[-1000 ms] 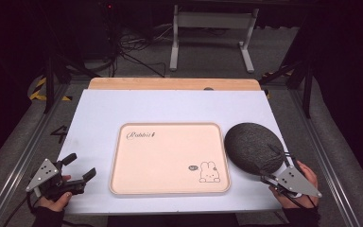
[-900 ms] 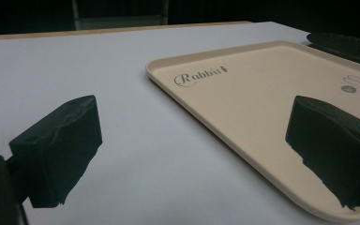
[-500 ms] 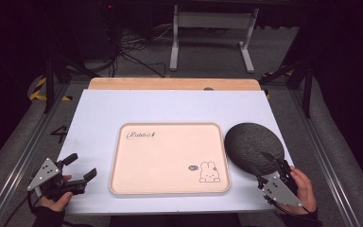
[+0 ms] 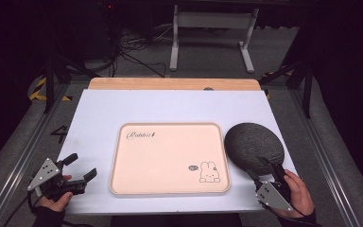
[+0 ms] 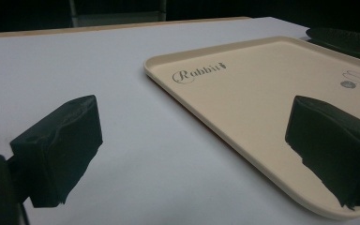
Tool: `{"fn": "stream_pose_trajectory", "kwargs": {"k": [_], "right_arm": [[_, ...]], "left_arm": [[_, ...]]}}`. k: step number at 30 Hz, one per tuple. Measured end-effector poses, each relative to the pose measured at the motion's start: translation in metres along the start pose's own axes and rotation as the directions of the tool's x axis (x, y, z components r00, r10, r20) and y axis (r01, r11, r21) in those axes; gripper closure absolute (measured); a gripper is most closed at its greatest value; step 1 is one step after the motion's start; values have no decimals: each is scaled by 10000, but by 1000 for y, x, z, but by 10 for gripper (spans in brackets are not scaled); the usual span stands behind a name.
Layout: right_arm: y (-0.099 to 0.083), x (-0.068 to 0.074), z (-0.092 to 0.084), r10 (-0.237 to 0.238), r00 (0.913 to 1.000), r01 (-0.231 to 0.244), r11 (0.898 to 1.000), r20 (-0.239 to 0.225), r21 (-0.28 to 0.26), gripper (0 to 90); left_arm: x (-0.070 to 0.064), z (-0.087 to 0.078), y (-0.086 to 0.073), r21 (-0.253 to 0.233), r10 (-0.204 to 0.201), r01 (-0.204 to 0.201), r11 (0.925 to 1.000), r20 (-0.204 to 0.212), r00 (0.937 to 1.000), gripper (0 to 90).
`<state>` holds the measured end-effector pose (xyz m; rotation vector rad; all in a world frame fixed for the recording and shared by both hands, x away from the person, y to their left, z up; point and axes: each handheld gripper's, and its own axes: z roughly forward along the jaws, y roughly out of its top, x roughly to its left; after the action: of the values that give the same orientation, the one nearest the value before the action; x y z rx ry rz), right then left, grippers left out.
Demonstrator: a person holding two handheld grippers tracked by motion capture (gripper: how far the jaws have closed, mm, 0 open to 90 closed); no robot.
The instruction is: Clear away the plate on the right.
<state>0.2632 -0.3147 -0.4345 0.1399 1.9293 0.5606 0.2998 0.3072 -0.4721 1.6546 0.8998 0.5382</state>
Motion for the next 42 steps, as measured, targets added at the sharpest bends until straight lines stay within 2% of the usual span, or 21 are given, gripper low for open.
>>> {"fn": "stream_pose_trajectory", "kwargs": {"k": [4,8,10,16,20,25,26,33,34,35,40,42], "right_arm": [[0,3,1,-327,9995,327,9993,-15,151,428],[-2,5,1,-352,9994,352,9992,-18,164,466],[-5,8,2,-538,9985,539,9984,-76,188,483],[-6,13,5,-1025,9947,1029,9935,-105,494,484],[-6,17,7,-1449,9892,1461,9876,-234,578,491],[-8,19,7,-1600,9866,1618,9845,-312,678,502],[-8,21,7,-1815,9828,1834,9807,-343,677,508],[-9,23,4,-2166,9754,2190,9735,-410,663,511],[-9,23,4,-2198,9746,2223,9723,-421,715,512],[-9,25,4,-2400,9696,2432,9666,-475,806,520],[-11,27,6,-2586,9646,2628,9592,-519,1039,526],[-12,28,8,-2743,9601,2789,9531,-545,1176,532]], "left_arm": [[0,0,0,-7,-4,4,10000,-4,10000,48],[0,0,0,-5,4,-4,10000,-7,10000,48],[0,0,0,-3,5,-5,10000,-1,10000,48],[0,0,0,-14,-9,9,10000,-6,10000,48],[0,0,0,-2,-11,11,10000,-31,10000,48],[0,0,0,9,-41,41,10000,-40,10000,47],[0,0,0,15,-50,50,10000,-48,10000,48],[0,0,0,55,-55,56,10000,-64,10000,48],[0,0,0,63,-32,32,10000,-56,10000,48],[0,0,0,74,-19,19,10000,-59,10000,48],[0,0,0,63,-27,27,10000,-53,10000,48],[0,0,0,58,-53,53,10000,-57,10000,48]]}}
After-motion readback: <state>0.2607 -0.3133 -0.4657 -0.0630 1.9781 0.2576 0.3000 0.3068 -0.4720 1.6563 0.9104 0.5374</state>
